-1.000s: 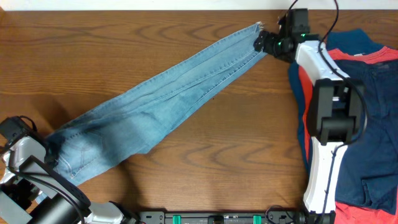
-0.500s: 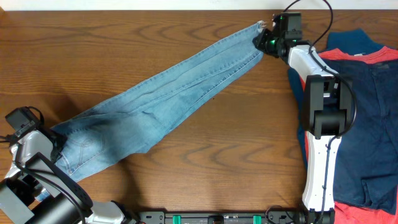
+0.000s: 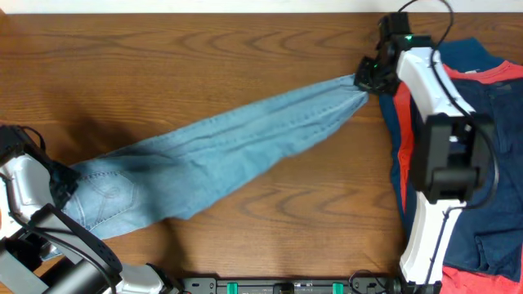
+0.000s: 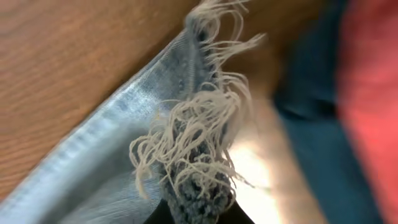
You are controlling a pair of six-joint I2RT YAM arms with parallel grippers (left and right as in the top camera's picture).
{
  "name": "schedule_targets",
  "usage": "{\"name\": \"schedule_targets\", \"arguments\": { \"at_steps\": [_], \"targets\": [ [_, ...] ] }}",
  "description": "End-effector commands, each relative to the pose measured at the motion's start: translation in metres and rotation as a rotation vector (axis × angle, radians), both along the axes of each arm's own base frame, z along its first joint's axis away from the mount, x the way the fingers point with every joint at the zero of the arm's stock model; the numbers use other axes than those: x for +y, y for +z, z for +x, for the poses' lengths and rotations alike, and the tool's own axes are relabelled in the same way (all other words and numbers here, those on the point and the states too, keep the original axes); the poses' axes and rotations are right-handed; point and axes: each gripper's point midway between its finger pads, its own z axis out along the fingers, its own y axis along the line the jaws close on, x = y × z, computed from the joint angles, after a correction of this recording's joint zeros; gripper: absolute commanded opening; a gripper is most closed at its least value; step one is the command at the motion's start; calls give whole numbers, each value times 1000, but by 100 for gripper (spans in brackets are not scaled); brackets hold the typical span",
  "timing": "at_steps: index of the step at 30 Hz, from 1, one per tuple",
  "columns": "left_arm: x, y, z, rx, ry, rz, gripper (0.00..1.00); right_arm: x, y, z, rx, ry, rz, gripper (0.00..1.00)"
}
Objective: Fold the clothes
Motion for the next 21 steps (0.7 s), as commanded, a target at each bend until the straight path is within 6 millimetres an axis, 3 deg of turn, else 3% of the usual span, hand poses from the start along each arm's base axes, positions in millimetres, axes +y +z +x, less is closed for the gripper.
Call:
{"name": "schedule_targets", "arguments": {
  "at_steps": [1,4,7,10,14,17,21],
  "targets": [
    [-13,-5,-10,27,44,-47,22,-27,35,-5,-47,-33,-111,13],
    [-18,-15,-17,36,95,-48,22,-31,35,-10,-26,-47,-109,54],
    [-18,-26,-18,25,111,-37,11,-39,34,-14,-7,-80,-103,66],
    [-16,-37,-25,30,153,2,6,-35,34,-13,-12,-49,-43,60],
    [-9,-54,-36,71,177,63,6,-1,38,-14,-38,171,88,40],
    [6,-64,-41,135,167,129,6,12,33,-32,35,222,96,37],
    [18,-75,-34,126,154,147,6,32,19,-59,131,321,56,40]
  ]
}}
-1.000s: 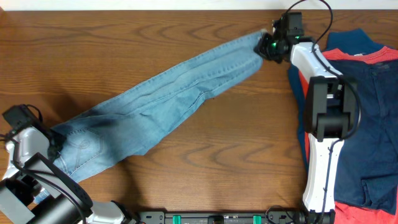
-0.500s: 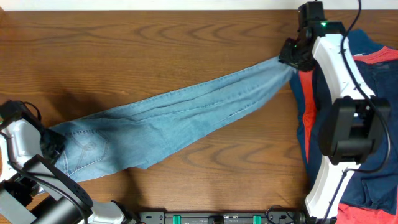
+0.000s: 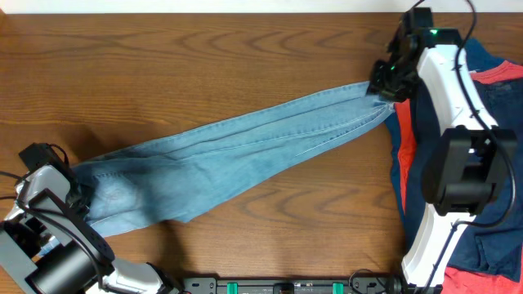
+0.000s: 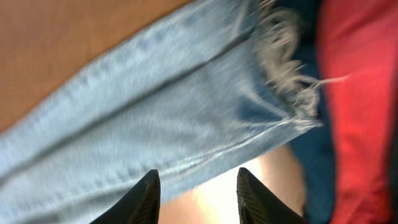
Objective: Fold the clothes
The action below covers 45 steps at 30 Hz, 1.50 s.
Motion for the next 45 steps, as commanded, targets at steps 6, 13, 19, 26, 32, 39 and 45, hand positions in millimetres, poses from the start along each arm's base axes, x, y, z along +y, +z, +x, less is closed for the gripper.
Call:
{"name": "schedule_targets", "arguments": {
  "at_steps": [6,13,19,26,32,39,45],
  "targets": [
    [44,10,38,-52,-102,100,6,23,-33,-25,68,118,-111,50],
    [72,51,91,-207,-194,162,6,20,-53,-41,110,180,-118,52],
    [69,75,102,-220,-233,105,6,17,-56,-57,172,193,-124,48],
    [39,81,109,-289,-272,-51,6,13,-58,-47,146,73,-132,38],
    [16,80,103,-296,-278,-155,8,11,-69,-59,190,13,-133,51],
    [-2,79,100,-257,-300,-201,11,7,-77,-61,193,-49,-129,40],
    [-14,78,104,-243,-329,-217,11,8,-76,-42,123,-60,-100,20]
  ]
}}
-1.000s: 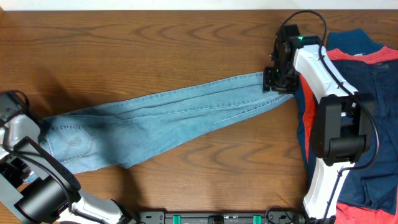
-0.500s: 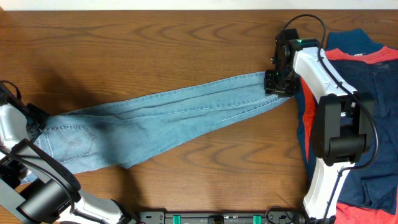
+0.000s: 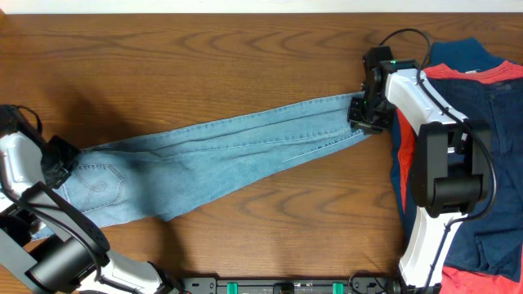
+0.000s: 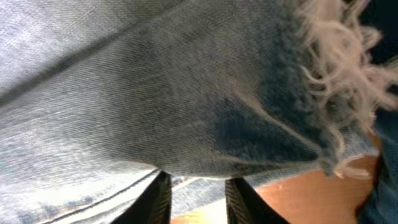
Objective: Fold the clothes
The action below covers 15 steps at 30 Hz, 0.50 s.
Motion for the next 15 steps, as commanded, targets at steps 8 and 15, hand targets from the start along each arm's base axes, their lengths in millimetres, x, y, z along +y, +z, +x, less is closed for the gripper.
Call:
{"name": "schedule_targets", "arguments": {
  "at_steps": [8,15],
  "targets": [
    [-10,11,3,10,-50,6,11,-9,2,23,-85,-46,21,1],
    [-10,11,-2,33,-54,11,11,-23,1,13,-43,-60,-7,45]
  ]
}}
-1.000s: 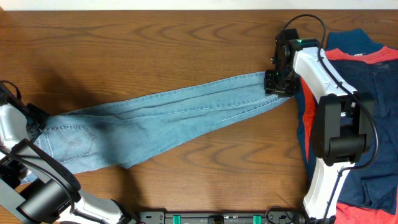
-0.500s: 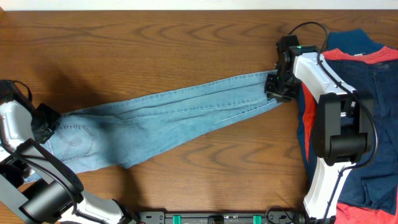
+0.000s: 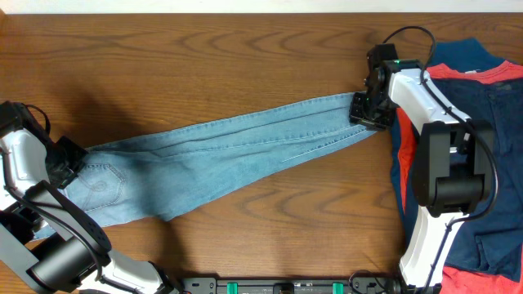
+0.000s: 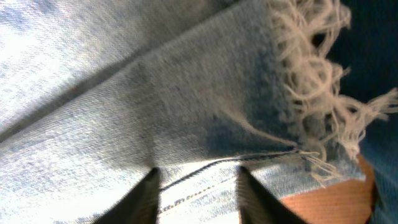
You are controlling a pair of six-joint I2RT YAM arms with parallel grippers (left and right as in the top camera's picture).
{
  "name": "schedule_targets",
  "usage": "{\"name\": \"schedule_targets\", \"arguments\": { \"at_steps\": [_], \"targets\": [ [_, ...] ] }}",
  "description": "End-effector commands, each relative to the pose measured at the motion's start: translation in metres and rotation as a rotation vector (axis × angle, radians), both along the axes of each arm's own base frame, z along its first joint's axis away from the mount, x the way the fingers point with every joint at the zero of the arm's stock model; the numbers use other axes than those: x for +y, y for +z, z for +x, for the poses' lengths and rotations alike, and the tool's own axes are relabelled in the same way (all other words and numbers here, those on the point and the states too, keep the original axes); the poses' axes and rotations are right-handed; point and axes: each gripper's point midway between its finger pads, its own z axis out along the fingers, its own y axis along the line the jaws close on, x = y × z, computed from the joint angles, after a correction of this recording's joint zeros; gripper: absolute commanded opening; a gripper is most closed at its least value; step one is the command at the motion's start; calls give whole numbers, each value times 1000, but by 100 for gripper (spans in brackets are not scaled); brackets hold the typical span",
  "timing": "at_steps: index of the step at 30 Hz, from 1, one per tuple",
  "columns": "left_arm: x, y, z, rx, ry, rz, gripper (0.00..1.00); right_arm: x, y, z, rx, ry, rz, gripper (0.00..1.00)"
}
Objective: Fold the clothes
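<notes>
Light-blue jeans [image 3: 221,151] lie stretched in a long diagonal across the table, waist at the left, frayed hem [image 4: 317,81] at the right. My right gripper [image 3: 365,110] sits over that hem end. In the right wrist view it [image 4: 198,186] is open, both fingertips [image 4: 149,186] down against the denim [image 4: 155,93] just inside the fringe. At the waist end my left gripper [image 3: 65,159] meets the waistband, which draws up into it. Its fingers are mostly hidden.
A pile of navy and red garments [image 3: 482,98] covers the table's right side, right behind the hem and under the right arm; navy cloth [image 4: 373,37] shows beyond the fringe. Bare wooden table [image 3: 204,49] lies above and below the jeans. A rail [image 3: 286,286] runs along the front edge.
My right gripper stays open over the hem, the fingers a little wider apart and the fringe shifted slightly in its view. The left gripper edged slightly at the waist. The jeans lie much the same.
The right gripper was first shut on the frayed hem, holding the leg end at the far right. Then it was open above the hem, and the jeans lay flatter. Later it sat low on the denim near the fringe, as now. The waist end shifted with the left gripper.
</notes>
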Motion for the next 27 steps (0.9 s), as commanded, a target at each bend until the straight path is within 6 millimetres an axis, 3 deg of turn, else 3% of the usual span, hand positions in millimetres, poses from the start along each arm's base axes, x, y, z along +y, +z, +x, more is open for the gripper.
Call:
{"name": "schedule_targets", "arguments": {
  "at_steps": [1,5,10,16,27],
  "targets": [
    [5,12,3,-14,-17,40,12,-24,1,4,-7,-43,-31,45],
    [6,13,4,-19,-17,45,12,-41,1,12,-35,-101,-13,40],
    [7,13,5,-25,-17,49,13,-46,2,15,-44,-134,54,28],
    [8,13,7,-31,-17,54,13,-32,4,15,-50,-89,122,23],
    [9,13,7,-33,-17,55,14,-24,6,11,-36,-64,172,38]
  ]
}}
